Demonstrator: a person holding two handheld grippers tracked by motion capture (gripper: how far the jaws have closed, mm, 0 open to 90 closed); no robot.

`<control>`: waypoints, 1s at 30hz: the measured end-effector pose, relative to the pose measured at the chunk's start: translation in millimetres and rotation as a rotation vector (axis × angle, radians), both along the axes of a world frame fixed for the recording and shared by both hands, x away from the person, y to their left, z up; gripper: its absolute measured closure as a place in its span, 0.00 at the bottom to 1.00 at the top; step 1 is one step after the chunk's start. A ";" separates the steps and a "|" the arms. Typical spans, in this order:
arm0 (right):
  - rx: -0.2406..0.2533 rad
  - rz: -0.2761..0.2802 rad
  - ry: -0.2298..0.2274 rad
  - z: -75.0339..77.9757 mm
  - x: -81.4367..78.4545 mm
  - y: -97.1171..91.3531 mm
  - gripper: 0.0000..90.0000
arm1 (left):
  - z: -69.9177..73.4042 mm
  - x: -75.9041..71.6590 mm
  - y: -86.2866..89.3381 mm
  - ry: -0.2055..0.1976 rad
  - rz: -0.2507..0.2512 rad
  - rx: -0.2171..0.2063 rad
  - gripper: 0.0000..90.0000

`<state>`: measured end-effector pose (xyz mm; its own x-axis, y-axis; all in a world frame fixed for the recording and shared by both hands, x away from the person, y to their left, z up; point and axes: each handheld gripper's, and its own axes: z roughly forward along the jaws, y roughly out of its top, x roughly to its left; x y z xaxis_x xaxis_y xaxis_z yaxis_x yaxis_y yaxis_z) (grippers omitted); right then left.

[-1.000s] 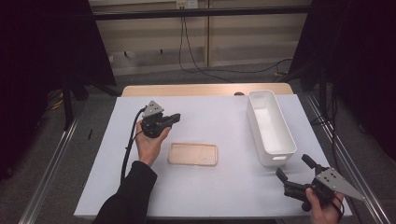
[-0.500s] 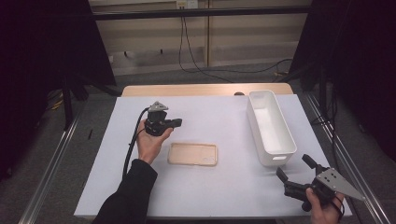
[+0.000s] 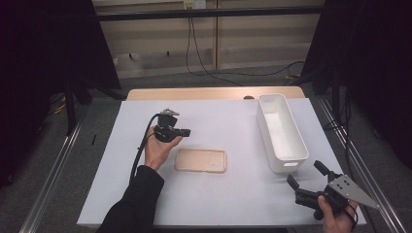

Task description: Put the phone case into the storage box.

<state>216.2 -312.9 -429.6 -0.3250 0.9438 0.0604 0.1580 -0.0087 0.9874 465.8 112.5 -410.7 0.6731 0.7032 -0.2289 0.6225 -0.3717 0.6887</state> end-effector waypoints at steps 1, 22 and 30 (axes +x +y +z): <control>0.000 0.000 0.000 0.0 0.0 0.0 0.00 | -1.3 0.3 -1.0 0.006 0.000 0.006 1.00; 0.002 0.007 0.005 -0.4 -0.2 0.8 0.00 | -27.0 5.1 -10.5 0.116 -0.014 0.155 1.00; 0.004 0.006 0.008 -0.4 -0.4 0.7 0.00 | -28.4 4.0 -9.7 0.119 -0.020 0.162 1.00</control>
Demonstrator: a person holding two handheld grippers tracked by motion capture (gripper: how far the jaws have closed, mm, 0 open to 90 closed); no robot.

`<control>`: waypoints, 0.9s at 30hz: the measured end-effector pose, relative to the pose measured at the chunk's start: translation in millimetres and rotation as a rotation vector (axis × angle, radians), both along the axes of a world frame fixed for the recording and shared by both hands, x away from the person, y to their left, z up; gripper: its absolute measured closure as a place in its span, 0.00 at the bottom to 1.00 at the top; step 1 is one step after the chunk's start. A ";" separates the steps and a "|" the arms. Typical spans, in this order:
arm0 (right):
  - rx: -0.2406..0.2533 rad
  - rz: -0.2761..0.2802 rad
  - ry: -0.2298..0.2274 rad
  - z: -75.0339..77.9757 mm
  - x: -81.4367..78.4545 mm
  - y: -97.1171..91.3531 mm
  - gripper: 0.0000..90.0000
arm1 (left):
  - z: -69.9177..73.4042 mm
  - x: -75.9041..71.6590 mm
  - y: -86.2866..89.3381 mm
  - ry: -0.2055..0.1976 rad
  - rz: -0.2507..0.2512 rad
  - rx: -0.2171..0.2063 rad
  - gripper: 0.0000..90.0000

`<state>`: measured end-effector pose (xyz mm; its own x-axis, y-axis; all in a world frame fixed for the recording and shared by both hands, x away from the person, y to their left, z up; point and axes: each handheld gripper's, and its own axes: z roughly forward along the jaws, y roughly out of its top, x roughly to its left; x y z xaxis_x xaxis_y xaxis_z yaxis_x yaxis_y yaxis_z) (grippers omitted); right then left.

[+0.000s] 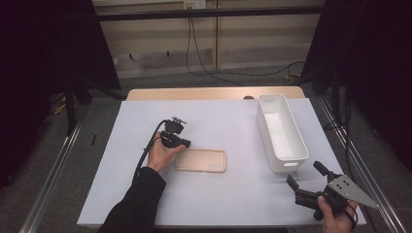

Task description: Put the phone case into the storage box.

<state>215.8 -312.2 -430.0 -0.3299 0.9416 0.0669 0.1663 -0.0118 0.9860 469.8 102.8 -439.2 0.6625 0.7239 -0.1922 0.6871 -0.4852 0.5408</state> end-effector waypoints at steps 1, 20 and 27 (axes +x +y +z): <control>0.000 0.000 0.000 0.0 0.0 0.0 0.00 | -0.1 -0.5 0.1 -0.003 -0.001 0.001 1.00; 0.000 -0.005 -0.001 -0.2 -0.3 -0.1 0.00 | 0.6 -14.8 0.5 -0.036 -0.030 0.043 1.00; -0.006 -0.003 0.002 -0.6 -0.1 -0.1 0.00 | 0.5 -18.3 0.8 -0.051 -0.051 0.053 1.00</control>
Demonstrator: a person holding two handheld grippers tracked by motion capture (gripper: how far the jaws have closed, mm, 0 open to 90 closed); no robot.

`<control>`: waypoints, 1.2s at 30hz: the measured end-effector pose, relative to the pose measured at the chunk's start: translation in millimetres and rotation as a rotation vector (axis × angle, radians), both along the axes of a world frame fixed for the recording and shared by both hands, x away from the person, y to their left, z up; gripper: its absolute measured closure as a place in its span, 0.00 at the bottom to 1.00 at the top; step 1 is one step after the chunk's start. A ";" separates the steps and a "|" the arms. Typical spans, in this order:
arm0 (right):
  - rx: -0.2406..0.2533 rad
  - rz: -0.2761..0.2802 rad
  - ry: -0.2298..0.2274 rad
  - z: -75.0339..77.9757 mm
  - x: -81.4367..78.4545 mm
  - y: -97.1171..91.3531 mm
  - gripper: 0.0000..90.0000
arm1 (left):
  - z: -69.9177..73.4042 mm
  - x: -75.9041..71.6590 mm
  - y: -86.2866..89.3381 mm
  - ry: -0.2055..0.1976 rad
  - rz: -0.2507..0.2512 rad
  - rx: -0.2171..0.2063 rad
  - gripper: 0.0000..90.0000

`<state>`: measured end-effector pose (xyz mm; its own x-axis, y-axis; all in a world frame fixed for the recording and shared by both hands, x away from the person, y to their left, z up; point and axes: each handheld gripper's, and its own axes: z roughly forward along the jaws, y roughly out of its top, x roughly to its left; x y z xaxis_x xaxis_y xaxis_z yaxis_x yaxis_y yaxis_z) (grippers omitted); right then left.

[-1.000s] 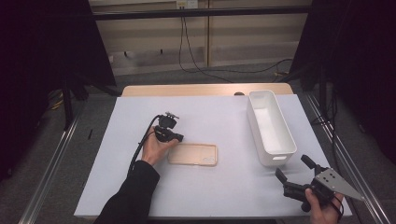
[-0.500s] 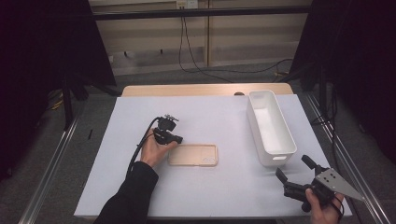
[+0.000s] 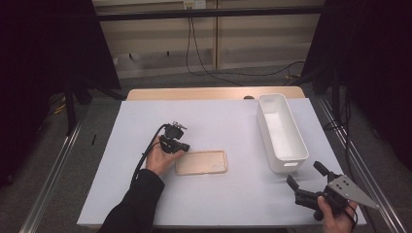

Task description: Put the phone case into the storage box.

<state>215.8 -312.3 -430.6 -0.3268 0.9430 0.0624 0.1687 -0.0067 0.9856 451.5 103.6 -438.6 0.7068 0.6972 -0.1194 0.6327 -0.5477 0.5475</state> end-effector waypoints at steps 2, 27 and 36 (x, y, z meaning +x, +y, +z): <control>-0.001 0.000 0.000 0.0 0.0 0.0 0.00 | 0.7 -1.9 -2.0 -0.016 -0.006 0.023 1.00; -0.002 0.002 0.005 -0.8 0.5 0.3 0.00 | -0.3 -15.6 6.2 -0.013 -0.057 0.000 1.00; -0.001 0.006 0.006 -0.9 0.4 0.2 0.00 | -0.1 -22.2 7.0 -0.024 -0.054 -0.003 1.00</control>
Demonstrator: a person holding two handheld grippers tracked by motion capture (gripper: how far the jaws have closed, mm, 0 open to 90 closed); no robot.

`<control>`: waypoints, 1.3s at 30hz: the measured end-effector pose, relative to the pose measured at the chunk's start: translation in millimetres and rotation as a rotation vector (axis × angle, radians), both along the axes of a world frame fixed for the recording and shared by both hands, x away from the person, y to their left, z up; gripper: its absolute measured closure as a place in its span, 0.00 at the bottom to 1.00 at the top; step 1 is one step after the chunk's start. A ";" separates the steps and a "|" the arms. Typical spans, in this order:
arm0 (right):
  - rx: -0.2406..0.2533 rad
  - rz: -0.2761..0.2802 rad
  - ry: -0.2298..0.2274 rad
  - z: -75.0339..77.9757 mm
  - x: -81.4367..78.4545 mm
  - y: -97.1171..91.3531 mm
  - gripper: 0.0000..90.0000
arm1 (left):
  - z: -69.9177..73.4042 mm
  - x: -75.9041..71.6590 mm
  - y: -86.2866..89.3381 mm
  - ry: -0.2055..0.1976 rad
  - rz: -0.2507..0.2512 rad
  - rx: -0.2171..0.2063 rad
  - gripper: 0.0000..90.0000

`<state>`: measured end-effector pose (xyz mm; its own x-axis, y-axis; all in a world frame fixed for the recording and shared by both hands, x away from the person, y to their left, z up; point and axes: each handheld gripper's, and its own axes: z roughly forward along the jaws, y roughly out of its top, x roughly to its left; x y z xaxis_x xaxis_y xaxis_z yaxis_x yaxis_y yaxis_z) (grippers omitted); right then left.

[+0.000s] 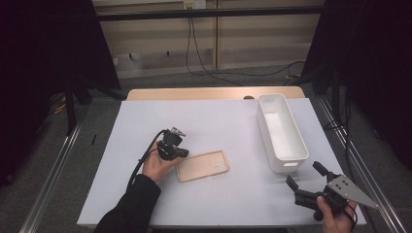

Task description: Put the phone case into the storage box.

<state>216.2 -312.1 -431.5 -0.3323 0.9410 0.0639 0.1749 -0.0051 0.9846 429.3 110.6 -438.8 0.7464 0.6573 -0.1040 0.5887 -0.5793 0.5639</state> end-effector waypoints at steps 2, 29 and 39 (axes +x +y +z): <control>0.000 0.000 -0.002 0.1 -0.1 -0.1 0.00 | 0.0 -1.0 1.2 0.003 -0.008 -0.002 1.00; 0.001 -0.001 -0.006 0.6 -1.0 0.1 0.00 | 0.6 -15.2 3.3 -0.013 -0.056 0.005 1.00; -0.004 0.002 -0.009 0.8 -0.9 0.9 0.00 | 0.6 -17.8 3.7 -0.012 -0.060 0.006 1.00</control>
